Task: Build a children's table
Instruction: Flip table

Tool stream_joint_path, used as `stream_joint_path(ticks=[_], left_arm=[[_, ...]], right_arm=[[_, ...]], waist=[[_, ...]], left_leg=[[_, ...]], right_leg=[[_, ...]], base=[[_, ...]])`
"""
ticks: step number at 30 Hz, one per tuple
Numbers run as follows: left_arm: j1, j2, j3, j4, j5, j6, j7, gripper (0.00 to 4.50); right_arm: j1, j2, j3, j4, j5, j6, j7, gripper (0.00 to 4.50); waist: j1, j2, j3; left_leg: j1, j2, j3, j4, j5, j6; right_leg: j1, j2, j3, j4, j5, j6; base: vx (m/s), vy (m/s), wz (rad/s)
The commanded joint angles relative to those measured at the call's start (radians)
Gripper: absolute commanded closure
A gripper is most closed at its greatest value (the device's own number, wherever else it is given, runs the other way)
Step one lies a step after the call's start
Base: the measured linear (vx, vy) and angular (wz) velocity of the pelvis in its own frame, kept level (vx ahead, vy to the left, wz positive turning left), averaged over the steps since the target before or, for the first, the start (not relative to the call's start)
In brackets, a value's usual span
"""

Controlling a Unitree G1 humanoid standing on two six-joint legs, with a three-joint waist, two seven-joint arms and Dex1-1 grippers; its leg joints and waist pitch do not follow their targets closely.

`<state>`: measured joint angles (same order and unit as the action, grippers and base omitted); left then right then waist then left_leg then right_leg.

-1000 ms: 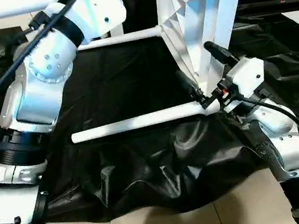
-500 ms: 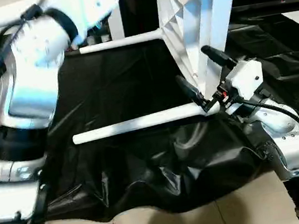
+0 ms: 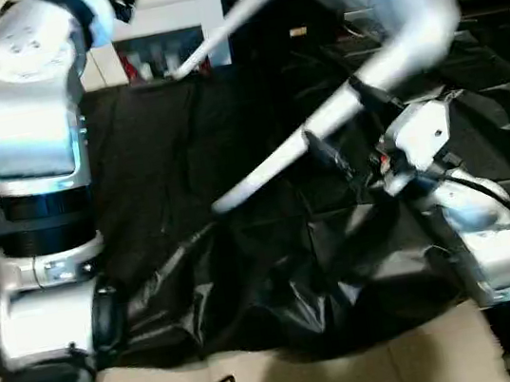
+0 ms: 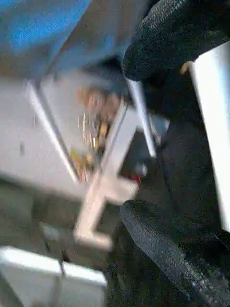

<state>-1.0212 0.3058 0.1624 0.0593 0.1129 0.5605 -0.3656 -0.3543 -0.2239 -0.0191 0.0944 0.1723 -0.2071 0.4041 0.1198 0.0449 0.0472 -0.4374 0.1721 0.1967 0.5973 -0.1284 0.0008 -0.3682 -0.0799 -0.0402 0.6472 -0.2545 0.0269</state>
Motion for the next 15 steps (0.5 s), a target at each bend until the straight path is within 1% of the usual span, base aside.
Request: stream_joint_path(ticks=[1,2,3,4,5,7,8,9,10,11,12,13,14,15], left_arm=[[0.017,-0.005,0.02,-0.015,-0.041,0.002,0.008,1.92],[0.028,-0.006,0.016,-0.026,-0.045,0.001,0.005,1.96],[0.033,-0.006,0.013,-0.03,-0.046,-0.002,0.003,1.96],[0.037,-0.005,0.011,-0.034,-0.046,-0.004,0.001,2.01],[0.046,-0.003,0.005,-0.045,-0.042,-0.005,0.0,2.05],[0.051,0.0,-0.001,-0.051,-0.039,-0.014,-0.003,2.11],[0.053,0.0,-0.003,-0.054,-0.038,-0.017,-0.003,2.12],[0.056,0.002,-0.005,-0.055,-0.04,-0.026,-0.005,2.15],[0.059,0.003,-0.006,-0.058,-0.043,-0.028,-0.005,2.16],[0.06,0.004,-0.006,-0.06,-0.045,-0.028,-0.003,2.19],[0.066,0.009,-0.011,-0.065,-0.045,-0.031,-0.001,2.2],[0.067,0.01,-0.012,-0.066,-0.045,-0.031,-0.001,2.21],[0.067,0.009,-0.011,-0.066,-0.046,-0.03,0.0,2.21],[0.068,0.008,-0.01,-0.068,-0.048,-0.026,0.003,2.21]], right_arm=[[0.002,0.016,-0.053,0.026,0.033,0.027,-0.071,0.0],[0.003,0.036,-0.07,0.03,0.055,0.04,-0.095,0.0],[0.002,0.047,-0.078,0.033,0.067,0.048,-0.107,0.0],[0.001,0.055,-0.083,0.036,0.078,0.057,-0.115,0.0],[-0.008,0.077,-0.095,0.05,0.108,0.094,-0.137,0.0],[-0.038,0.099,-0.117,0.081,0.146,0.139,-0.163,0.0],[-0.055,0.111,-0.13,0.099,0.165,0.163,-0.176,0.0],[-0.095,0.119,-0.148,0.152,0.176,0.195,-0.198,0.0],[-0.127,0.123,-0.161,0.196,0.179,0.207,-0.209,0.0],[-0.15,0.124,-0.17,0.229,0.182,0.211,-0.214,0.0],[-0.207,0.12,-0.185,0.318,0.176,0.231,-0.226,0.0],[-0.216,0.119,-0.188,0.332,0.175,0.234,-0.229,0.0],[-0.225,0.117,-0.188,0.347,0.172,0.233,-0.228,0.0],[-0.258,0.11,-0.189,0.403,0.161,0.228,-0.225,0.0]], waist=[[-0.006,-0.017,-0.072],[-0.01,-0.017,-0.072],[-0.012,-0.017,-0.07],[-0.014,-0.021,-0.067],[-0.015,-0.025,-0.067],[-0.017,-0.026,-0.065],[-0.021,-0.028,-0.066],[-0.021,-0.027,-0.066],[-0.024,-0.028,-0.065],[-0.026,-0.025,-0.066],[-0.028,-0.026,-0.068],[-0.028,-0.025,-0.068],[-0.025,-0.025,-0.069],[-0.029,-0.027,-0.071]], left_leg=[[0.055,0.06,-0.036,-0.064,-0.205,0.062],[0.058,0.062,-0.037,-0.069,-0.228,0.041],[0.058,0.062,-0.038,-0.072,-0.242,0.031],[0.059,0.061,-0.037,-0.075,-0.27,0.013],[0.058,0.059,-0.036,-0.076,-0.292,0.002],[0.057,0.057,-0.037,-0.078,-0.311,-0.012],[0.056,0.056,-0.037,-0.079,-0.313,-0.02],[0.055,0.056,-0.037,-0.079,-0.313,-0.029],[0.055,0.055,-0.037,-0.079,-0.315,-0.034],[0.057,0.055,-0.035,-0.078,-0.32,-0.045],[0.056,0.054,-0.035,-0.076,-0.305,-0.051],[0.055,0.054,-0.034,-0.077,-0.298,-0.052],[0.055,0.055,-0.031,-0.074,-0.274,-0.048],[0.049,0.052,-0.032,-0.072,-0.242,-0.04]], right_leg=[[0.003,-0.059,0.027,-0.082,-0.071,-0.208],[0.002,-0.057,0.028,-0.081,-0.06,-0.2],[0.001,-0.057,0.028,-0.082,-0.059,-0.196],[0.001,-0.057,0.03,-0.085,-0.062,-0.188],[0.002,-0.061,0.032,-0.087,-0.072,-0.182],[0.001,-0.064,0.032,-0.09,-0.099,-0.173],[0.002,-0.063,0.032,-0.089,-0.104,-0.171],[0.001,-0.064,0.032,-0.089,-0.109,-0.169],[0.0,-0.063,0.032,-0.089,-0.113,-0.169],[-0.002,-0.064,0.032,-0.089,-0.114,-0.169],[0.001,-0.063,0.032,-0.086,-0.093,-0.17],[0.001,-0.064,0.032,-0.085,-0.083,-0.171],[0.002,-0.064,0.033,-0.084,-0.05,-0.168],[0.008,-0.063,0.03,-0.078,-0.008,-0.176]], base=[[0.0,0.0,0.0],[0.0,0.0,0.0],[0.0,0.0,0.0],[0.0,0.0,0.0],[0.0,0.0,0.0],[0.0,0.0,0.0],[0.0,0.0,0.0],[0.0,0.0,0.0],[0.0,0.0,0.0],[0.0,0.0,0.0],[0.0,0.0,0.0],[0.0,0.0,0.0],[0.0,0.0,0.0],[0.0,0.0,0.0]])
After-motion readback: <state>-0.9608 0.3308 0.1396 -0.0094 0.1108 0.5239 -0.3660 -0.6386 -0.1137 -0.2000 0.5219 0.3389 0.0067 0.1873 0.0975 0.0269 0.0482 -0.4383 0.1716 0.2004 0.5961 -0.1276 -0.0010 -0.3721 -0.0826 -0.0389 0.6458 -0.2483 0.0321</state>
